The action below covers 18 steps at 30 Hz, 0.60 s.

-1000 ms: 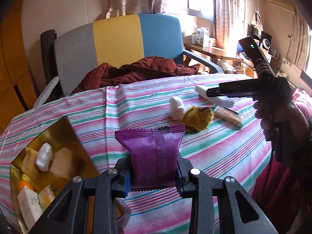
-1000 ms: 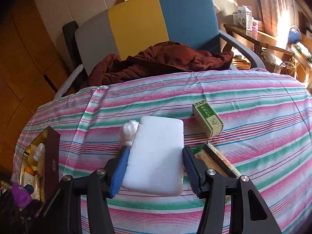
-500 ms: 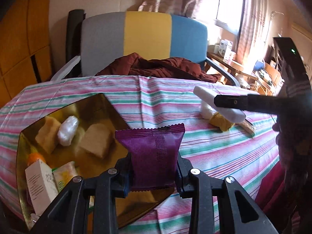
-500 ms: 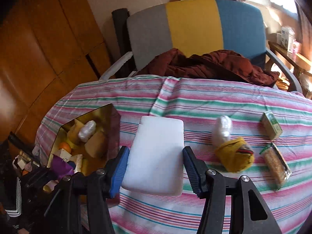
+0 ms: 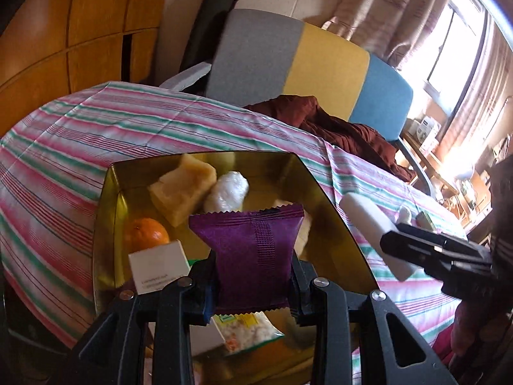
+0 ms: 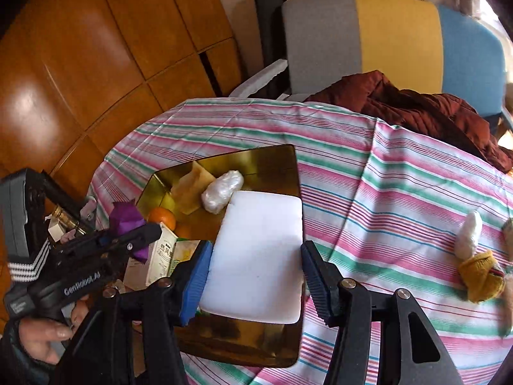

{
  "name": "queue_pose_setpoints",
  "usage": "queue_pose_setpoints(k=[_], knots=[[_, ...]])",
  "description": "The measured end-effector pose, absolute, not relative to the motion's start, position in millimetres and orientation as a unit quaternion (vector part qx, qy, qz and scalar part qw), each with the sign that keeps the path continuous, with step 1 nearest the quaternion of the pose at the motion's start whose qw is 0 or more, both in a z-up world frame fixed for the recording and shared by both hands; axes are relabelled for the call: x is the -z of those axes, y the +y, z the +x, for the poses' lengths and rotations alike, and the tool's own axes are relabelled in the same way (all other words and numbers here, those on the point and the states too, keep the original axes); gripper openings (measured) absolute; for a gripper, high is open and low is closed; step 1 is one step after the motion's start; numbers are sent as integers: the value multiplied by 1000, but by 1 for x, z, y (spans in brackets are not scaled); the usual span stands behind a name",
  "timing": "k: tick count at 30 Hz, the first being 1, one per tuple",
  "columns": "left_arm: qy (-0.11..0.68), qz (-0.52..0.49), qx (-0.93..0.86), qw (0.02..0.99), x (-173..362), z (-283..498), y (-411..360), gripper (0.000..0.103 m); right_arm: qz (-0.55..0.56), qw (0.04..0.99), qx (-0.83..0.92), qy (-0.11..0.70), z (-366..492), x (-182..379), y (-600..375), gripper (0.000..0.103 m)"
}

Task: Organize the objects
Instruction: 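Carry the purple sachet and white foam block toward the gold tray, then lower the sachet and foam block into the tray and open both grippers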

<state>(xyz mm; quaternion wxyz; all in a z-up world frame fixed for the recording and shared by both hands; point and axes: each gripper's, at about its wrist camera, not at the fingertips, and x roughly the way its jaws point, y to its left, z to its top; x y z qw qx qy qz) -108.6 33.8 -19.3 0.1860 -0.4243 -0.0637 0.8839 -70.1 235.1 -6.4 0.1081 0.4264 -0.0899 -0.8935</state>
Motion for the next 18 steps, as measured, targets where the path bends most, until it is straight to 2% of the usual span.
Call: queue_pose_setpoints(k=[6,7,8,10,13,18], knots=[[-73,-426,-884,178,17,-136,32,36,431,115,889,-102,-88,9,219,60],[-71,-427,-885,172,17,-141,32,40,433,124,886,-109,-91,11,216,67],[-73,-432,-883,167,17,-147,31,47,436,135,882,-116,-94,13,212,81],[-89,-442,-878,162,20,-154,26,52,441,136,880,-114,-95,18,205,90],[-110,-445,-876,152,23,-155,13,56,448,138,877,-106,-91,25,198,90],[-114,-438,-882,129,26,-140,-3,56,449,128,881,-82,-76,29,195,91]])
